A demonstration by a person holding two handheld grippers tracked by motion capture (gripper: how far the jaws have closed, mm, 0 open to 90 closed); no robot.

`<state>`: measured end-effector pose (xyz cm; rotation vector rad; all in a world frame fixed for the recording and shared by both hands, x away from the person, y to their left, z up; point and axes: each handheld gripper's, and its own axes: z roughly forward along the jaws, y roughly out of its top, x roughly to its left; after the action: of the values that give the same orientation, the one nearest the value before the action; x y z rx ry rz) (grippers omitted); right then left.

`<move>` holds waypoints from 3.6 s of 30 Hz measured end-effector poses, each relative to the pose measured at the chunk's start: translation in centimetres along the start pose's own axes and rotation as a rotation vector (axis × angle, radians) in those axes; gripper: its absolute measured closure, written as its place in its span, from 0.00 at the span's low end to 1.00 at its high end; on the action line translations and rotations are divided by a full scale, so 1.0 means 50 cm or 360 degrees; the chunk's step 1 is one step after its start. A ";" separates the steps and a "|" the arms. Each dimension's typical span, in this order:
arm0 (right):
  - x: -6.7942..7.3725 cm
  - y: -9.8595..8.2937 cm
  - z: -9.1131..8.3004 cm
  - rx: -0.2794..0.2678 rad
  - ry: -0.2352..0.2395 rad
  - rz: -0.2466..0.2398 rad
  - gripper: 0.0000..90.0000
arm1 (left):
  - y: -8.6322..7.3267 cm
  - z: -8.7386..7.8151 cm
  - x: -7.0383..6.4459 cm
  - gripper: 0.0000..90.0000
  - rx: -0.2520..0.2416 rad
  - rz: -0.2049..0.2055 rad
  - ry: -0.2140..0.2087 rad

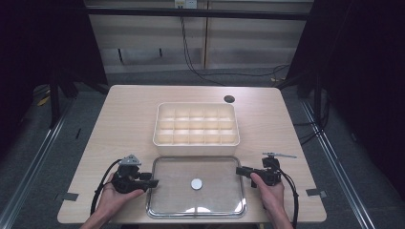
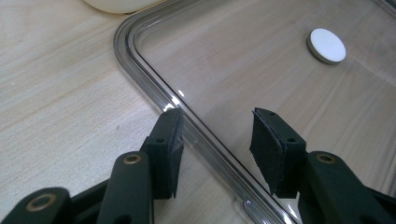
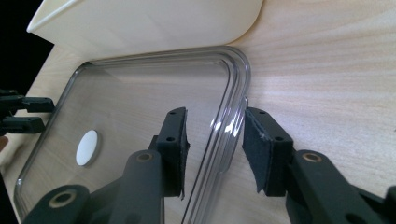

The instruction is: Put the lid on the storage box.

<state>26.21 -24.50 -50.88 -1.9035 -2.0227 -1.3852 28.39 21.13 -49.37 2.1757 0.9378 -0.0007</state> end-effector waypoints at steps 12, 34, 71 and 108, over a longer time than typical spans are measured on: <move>0.002 -0.001 0.001 -0.0025 0.0106 0.0045 0.68 | 0.000 0.000 -0.001 0.60 -0.0001 0.0004 0.0004; 0.001 0.001 0.009 0.0073 0.0295 -0.0017 0.70 | 0.000 0.000 0.004 0.58 -0.0015 -0.0017 0.0003; 0.020 0.007 -0.020 -0.0142 0.0291 -0.0104 0.81 | 0.003 -0.028 0.017 0.56 -0.0162 -0.0147 -0.0138; 0.079 0.023 -0.071 -0.0314 0.0226 -0.0243 0.82 | 0.032 -0.100 0.002 0.77 -0.0436 -0.0082 -0.0126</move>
<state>24.33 -23.74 -45.85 -1.6892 -2.0692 -1.7628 28.08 23.67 -44.76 1.8860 0.8933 0.0159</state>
